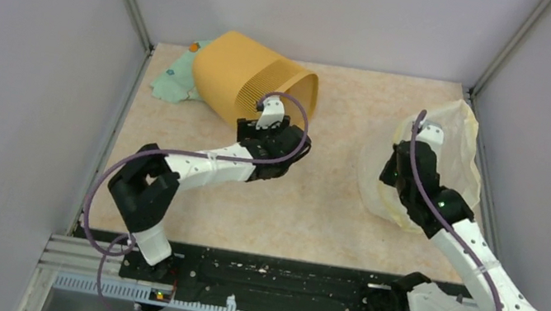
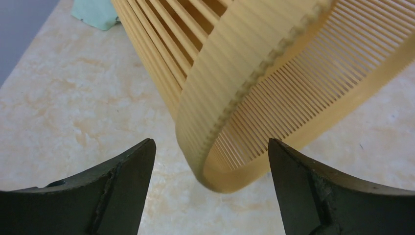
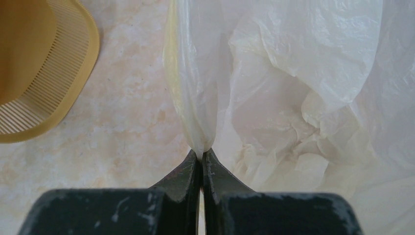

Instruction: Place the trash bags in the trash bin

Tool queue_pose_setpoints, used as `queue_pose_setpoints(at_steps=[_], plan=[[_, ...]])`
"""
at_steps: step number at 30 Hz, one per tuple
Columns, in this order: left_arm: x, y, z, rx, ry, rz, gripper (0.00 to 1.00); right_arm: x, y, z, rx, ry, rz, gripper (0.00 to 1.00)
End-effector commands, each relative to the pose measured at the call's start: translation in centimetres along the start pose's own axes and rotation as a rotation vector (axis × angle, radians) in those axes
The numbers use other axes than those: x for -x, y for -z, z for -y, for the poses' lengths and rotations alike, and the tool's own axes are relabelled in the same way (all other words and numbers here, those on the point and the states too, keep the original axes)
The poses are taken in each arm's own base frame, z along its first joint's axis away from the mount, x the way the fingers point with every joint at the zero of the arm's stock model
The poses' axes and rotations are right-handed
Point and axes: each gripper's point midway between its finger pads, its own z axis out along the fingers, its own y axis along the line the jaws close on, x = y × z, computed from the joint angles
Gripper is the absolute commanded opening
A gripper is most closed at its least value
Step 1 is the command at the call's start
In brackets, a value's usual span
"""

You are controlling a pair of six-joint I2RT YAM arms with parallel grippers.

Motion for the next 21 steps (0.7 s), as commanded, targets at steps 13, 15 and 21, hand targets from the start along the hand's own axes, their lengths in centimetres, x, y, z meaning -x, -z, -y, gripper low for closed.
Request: queue_pose_setpoints(at_steps=[13, 15, 21], plan=[[1.9, -3.2, -3.3, 0.272, 0.038, 0.121, 0.60, 1.2, 1.2, -0.7, 0.072, -0.026, 0.052, 0.00], [2.2, -3.0, -3.3, 0.254, 0.026, 0.119, 0.38, 1.2, 1.1, -0.7, 0.071, -0.027, 0.053, 0.00], [4.1, -1.9, -3.0, 0.131, 0.012, 0.119, 0.02, 1.4, 1.2, -0.8, 0.075, -0.030, 0.058, 0.00]])
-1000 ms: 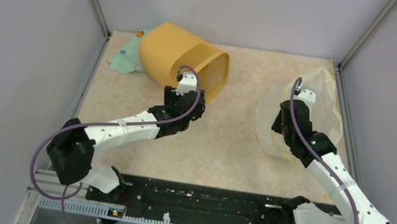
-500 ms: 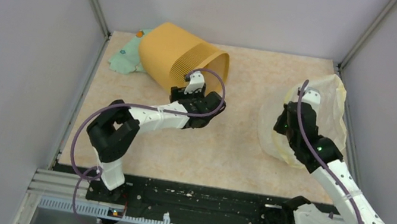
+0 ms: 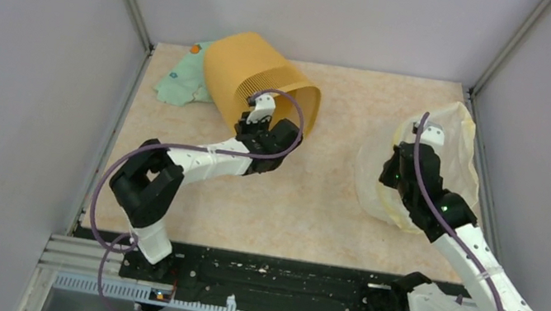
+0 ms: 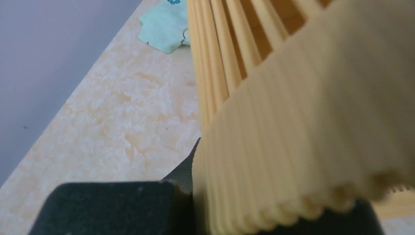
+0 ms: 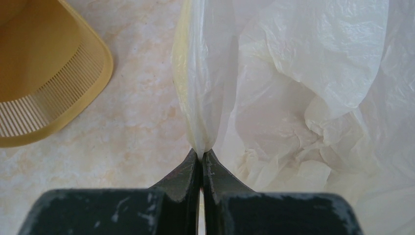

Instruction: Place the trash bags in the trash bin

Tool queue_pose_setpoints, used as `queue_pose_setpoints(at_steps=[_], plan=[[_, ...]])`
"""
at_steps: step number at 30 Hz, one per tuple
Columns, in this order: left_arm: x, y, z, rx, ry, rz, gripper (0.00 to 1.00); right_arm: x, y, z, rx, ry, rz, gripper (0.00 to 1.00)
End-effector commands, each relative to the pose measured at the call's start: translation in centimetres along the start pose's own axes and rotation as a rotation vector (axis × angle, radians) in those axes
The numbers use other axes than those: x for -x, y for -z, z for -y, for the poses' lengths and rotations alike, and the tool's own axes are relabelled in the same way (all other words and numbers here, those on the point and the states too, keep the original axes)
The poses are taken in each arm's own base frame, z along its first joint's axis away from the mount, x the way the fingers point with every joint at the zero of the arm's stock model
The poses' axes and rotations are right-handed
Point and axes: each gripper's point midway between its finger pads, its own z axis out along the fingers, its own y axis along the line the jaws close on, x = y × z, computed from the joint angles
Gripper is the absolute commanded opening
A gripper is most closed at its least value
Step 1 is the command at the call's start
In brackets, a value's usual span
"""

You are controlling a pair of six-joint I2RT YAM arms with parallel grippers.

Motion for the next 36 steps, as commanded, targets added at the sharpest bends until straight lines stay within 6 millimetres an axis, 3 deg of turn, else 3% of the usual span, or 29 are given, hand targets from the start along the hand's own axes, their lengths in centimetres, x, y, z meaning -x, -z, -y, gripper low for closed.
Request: queue_pose_setpoints(at_steps=[1, 6, 14, 19, 28, 36], plan=[[4.4, 1.5, 0.2, -0.129, 0.081, 0.038, 0.00, 1.3, 0.3, -0.3, 0.021, -0.014, 0.046, 0.00], [7.5, 3.4, 0.1, -0.281, 0.050, 0.037, 0.00, 1.6, 0.7, -0.2, 0.020, -0.024, 0.059, 0.00], [12.3, 6.5, -1.8, -0.443, 0.046, 0.039, 0.00, 2.9, 1.5, -0.1, 0.018, -0.013, 0.084, 0.00], [14.5, 8.9, -0.9, -0.592, -0.005, -0.023, 0.00, 4.0, 2.1, 0.4, -0.008, 0.005, 0.105, 0.00], [15.6, 12.5, 0.1, -0.793, -0.088, -0.235, 0.00, 7.3, 3.9, 0.5, -0.024, 0.011, 0.176, 0.00], [15.9, 14.5, -0.3, -0.889, -0.084, -0.381, 0.00, 10.2, 5.0, 1.2, -0.085, 0.033, 0.232, 0.00]])
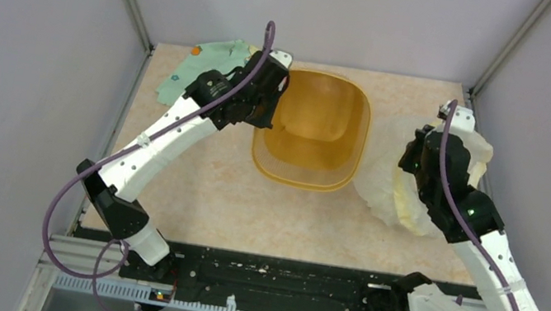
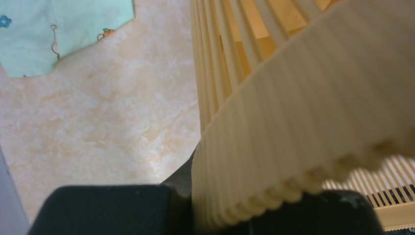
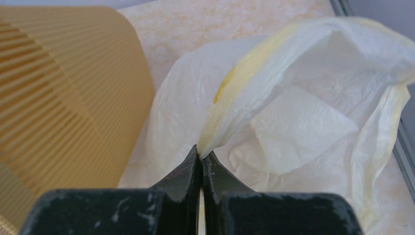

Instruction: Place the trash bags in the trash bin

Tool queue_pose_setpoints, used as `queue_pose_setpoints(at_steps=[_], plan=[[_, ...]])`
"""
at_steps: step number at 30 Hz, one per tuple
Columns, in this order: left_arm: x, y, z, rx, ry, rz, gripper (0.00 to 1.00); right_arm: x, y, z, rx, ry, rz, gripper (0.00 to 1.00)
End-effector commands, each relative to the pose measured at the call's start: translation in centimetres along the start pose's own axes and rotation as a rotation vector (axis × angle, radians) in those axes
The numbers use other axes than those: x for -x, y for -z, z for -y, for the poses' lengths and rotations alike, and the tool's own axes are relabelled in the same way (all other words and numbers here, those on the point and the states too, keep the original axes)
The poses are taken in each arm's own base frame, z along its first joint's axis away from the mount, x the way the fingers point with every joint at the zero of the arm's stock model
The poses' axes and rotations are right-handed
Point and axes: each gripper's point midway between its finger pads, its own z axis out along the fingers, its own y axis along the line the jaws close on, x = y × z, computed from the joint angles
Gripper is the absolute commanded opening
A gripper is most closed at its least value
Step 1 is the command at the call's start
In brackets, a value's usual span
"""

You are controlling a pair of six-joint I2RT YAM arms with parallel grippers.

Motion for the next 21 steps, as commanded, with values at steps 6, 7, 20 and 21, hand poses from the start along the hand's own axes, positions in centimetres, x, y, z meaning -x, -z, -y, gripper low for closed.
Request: queue_pose_setpoints(at_steps=[6, 7, 20, 21], plan=[[-0.3, 2.7, 1.9, -0.159, 0.110, -0.096, 0.00, 4.0, 0.8, -0.2, -0.007, 0.015, 0.066, 0.00], [-0.3, 2.7, 1.8, -0.155, 0.121, -0.100, 0.01, 4.1, 0.8, -0.3, -0.003, 0.017, 0.065, 0.00], [-0.8, 4.2, 0.1, -0.137, 0.182, -0.210, 0.09, 3.3, 0.5, -1.6, 0.063, 0.053, 0.019, 0.00], [-0.9, 4.0, -0.1, -0.135, 0.186, -0.219, 0.09, 3.3, 0.5, -1.7, 0.068, 0.055, 0.017, 0.00]])
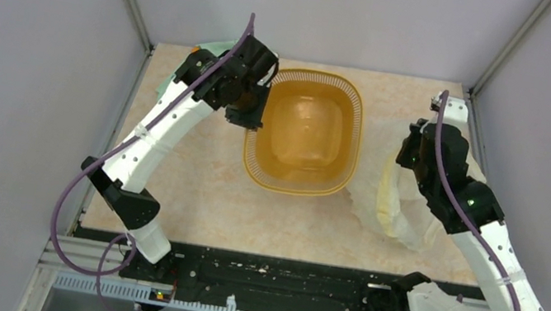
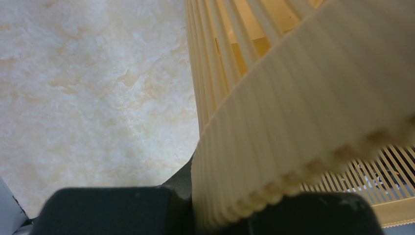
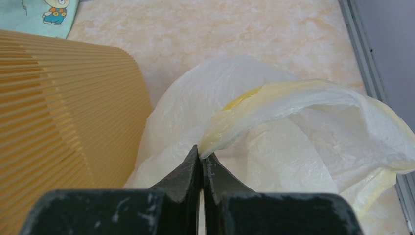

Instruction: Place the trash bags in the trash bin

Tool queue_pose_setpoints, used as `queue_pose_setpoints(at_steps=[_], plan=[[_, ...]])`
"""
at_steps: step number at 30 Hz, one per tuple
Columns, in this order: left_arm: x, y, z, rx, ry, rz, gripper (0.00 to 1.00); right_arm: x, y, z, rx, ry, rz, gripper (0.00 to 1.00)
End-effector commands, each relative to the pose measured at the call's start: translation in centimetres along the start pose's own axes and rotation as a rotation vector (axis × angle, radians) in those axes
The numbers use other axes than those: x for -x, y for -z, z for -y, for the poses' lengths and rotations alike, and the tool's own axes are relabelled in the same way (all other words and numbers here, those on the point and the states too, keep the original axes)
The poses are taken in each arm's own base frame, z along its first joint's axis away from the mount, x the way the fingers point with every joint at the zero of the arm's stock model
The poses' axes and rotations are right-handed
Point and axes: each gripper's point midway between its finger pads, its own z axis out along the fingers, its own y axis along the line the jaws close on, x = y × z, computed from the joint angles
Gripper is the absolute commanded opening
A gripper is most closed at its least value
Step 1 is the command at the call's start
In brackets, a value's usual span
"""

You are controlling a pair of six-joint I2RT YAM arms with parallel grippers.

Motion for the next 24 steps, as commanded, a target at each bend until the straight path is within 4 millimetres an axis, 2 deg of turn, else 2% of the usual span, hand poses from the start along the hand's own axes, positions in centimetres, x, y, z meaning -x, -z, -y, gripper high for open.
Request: queue_pose_setpoints(at_steps=[1, 16, 20, 22, 24], plan=[[1.6, 1.5, 0.5, -0.064, 0.057, 0.059, 0.09, 2.2, 0.7, -0.8, 0.049, -0.010, 0.043, 0.00], [1.3, 0.0, -0.7, -0.053, 0.058, 0.060, 0.25, 1.0, 0.9, -1.5, 0.093, 0.020, -0.016, 0.00], [1.9, -0.6, -1.0, -0.033, 0.061, 0.079, 0.33, 0.9, 0.9, -1.4, 0.092, 0.020, -0.022, 0.00], [2.5, -0.6, -1.4, -0.013, 0.069, 0.106, 0.41, 1.1, 1.0, -1.5, 0.092, 0.018, -0.018, 0.00], [3.3, -0.6, -1.8, 0.003, 0.078, 0.145, 0.42, 1.4, 1.1, -1.5, 0.095, 0.015, -0.014, 0.00]])
